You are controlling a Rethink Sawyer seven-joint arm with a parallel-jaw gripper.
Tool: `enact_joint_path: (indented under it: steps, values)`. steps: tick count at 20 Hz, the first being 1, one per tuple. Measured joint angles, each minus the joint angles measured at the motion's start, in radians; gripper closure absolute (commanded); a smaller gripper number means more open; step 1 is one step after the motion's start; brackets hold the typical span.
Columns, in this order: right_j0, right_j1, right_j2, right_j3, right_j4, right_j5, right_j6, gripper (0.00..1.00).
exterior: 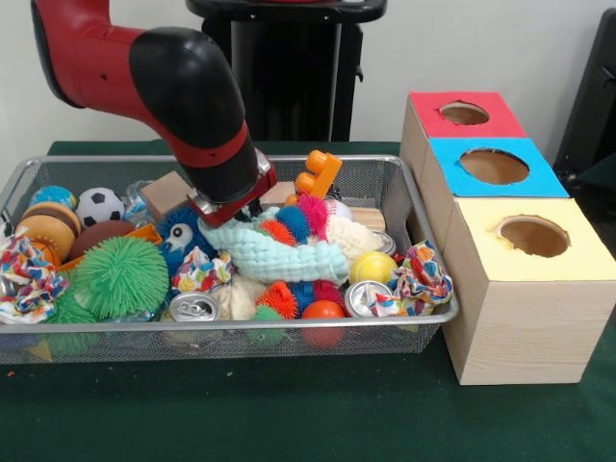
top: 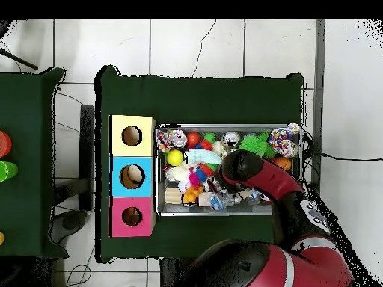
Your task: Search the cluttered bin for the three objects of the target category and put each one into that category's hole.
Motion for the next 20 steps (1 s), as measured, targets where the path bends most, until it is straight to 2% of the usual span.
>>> enact_joint_path:
  steps: [5, 13, 20]
  values:
    - [0.013, -0.030, -0.005, 0.009, -0.001, 0.023, 0.000, 1.00]
    - [0.076, -0.093, -0.027, -0.037, -0.004, 0.243, 0.000, 1.00]
    - [0.088, -0.114, -0.027, -0.098, -0.020, 0.334, 0.000, 1.00]
